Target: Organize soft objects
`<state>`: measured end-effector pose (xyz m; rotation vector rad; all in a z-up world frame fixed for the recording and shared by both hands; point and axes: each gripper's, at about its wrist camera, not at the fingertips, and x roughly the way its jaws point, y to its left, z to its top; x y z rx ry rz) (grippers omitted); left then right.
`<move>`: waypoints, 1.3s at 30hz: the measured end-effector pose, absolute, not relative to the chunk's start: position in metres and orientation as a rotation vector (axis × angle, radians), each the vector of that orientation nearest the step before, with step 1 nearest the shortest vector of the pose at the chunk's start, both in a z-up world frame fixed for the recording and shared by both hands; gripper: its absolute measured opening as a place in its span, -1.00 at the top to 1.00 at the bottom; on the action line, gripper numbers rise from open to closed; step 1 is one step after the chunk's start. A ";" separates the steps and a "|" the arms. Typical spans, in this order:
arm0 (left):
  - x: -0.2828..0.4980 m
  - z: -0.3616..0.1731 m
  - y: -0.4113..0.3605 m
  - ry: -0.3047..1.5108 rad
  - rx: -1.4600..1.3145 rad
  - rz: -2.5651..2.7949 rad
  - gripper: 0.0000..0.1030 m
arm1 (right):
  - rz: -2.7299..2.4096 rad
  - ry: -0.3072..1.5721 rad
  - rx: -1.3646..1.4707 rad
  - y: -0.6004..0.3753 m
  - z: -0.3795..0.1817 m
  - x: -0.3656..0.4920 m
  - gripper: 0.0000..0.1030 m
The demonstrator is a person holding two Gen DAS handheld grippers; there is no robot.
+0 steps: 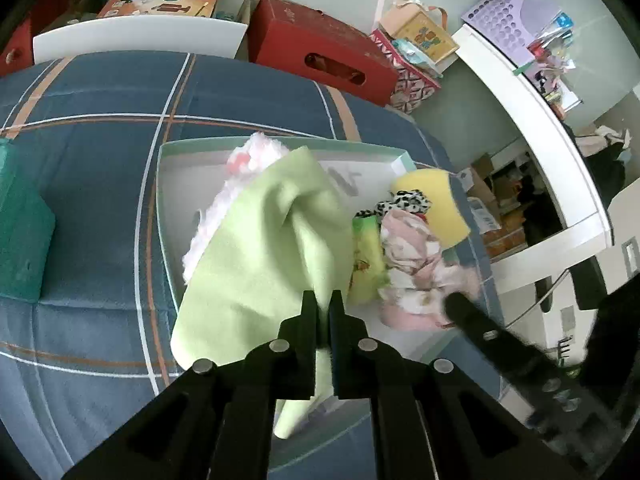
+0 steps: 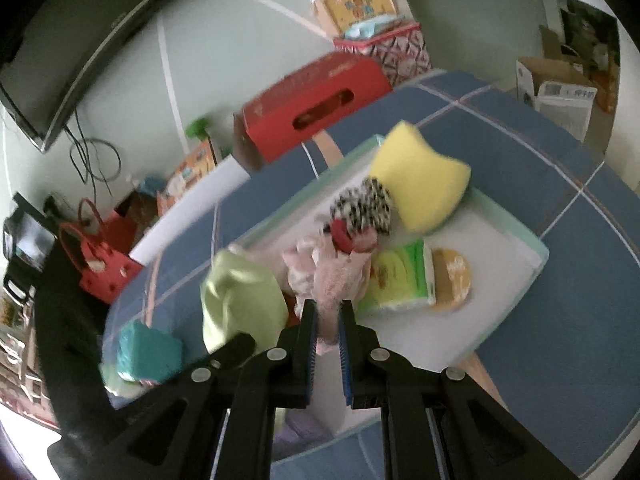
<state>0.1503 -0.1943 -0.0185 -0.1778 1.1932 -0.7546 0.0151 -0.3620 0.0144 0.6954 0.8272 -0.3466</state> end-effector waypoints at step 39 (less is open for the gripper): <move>0.090 -0.023 -0.049 1.056 0.124 -0.133 -0.84 | -0.275 1.017 0.379 -0.264 0.000 0.002 -0.95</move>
